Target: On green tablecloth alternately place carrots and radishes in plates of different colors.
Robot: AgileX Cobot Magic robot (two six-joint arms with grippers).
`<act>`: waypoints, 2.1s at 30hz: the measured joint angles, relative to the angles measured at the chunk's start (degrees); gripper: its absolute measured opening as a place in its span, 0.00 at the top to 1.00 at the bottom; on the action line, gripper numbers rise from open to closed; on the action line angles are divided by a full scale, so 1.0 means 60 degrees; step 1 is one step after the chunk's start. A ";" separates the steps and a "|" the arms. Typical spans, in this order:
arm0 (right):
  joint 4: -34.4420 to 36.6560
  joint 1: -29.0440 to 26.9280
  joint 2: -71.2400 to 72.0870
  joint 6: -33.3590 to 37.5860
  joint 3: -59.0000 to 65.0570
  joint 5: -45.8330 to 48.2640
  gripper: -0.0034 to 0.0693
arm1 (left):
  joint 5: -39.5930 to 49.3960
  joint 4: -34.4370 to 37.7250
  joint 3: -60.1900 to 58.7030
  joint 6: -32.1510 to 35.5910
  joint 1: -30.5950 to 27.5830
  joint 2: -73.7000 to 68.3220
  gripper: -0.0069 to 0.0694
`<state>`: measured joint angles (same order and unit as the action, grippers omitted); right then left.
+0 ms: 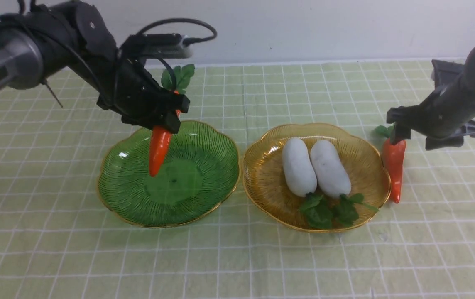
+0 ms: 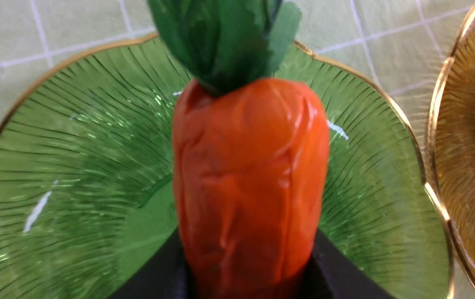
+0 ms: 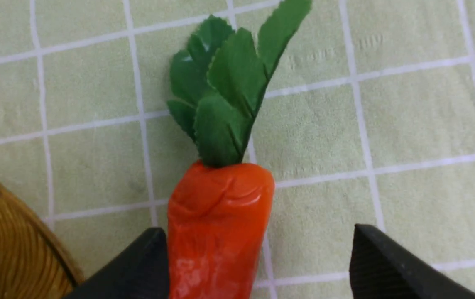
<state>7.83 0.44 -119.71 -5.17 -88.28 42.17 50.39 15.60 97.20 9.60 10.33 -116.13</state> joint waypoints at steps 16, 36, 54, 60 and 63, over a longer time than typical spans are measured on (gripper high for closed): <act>0.0235 -0.0214 -0.0017 0.0158 -0.0697 0.1034 0.52 | 0.2398 -0.2137 0.1159 -0.1208 0.0022 -0.0670 0.40; 0.3315 0.4903 0.0021 0.0861 -0.2279 -0.0303 0.52 | 0.2692 -0.3620 -0.1827 -0.2167 -0.0062 0.5025 0.92; 0.2768 0.4452 -0.1066 0.1377 -0.5590 0.3660 0.35 | 0.2000 -0.3681 -0.6865 -0.2473 -0.0062 1.0678 0.92; 0.0725 0.4078 0.1446 0.1095 -0.6276 0.4840 0.91 | 0.1535 -0.3771 -0.7751 -0.2673 -0.0062 1.2510 0.92; 0.0062 0.4078 0.2653 0.0861 -0.6230 0.4947 0.95 | 0.1176 -0.3779 -0.8122 -0.2673 -0.0062 1.3173 0.92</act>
<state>8.20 24.91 -103.79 0.00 -125.66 71.85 57.44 -7.07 48.47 -6.44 9.96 -37.09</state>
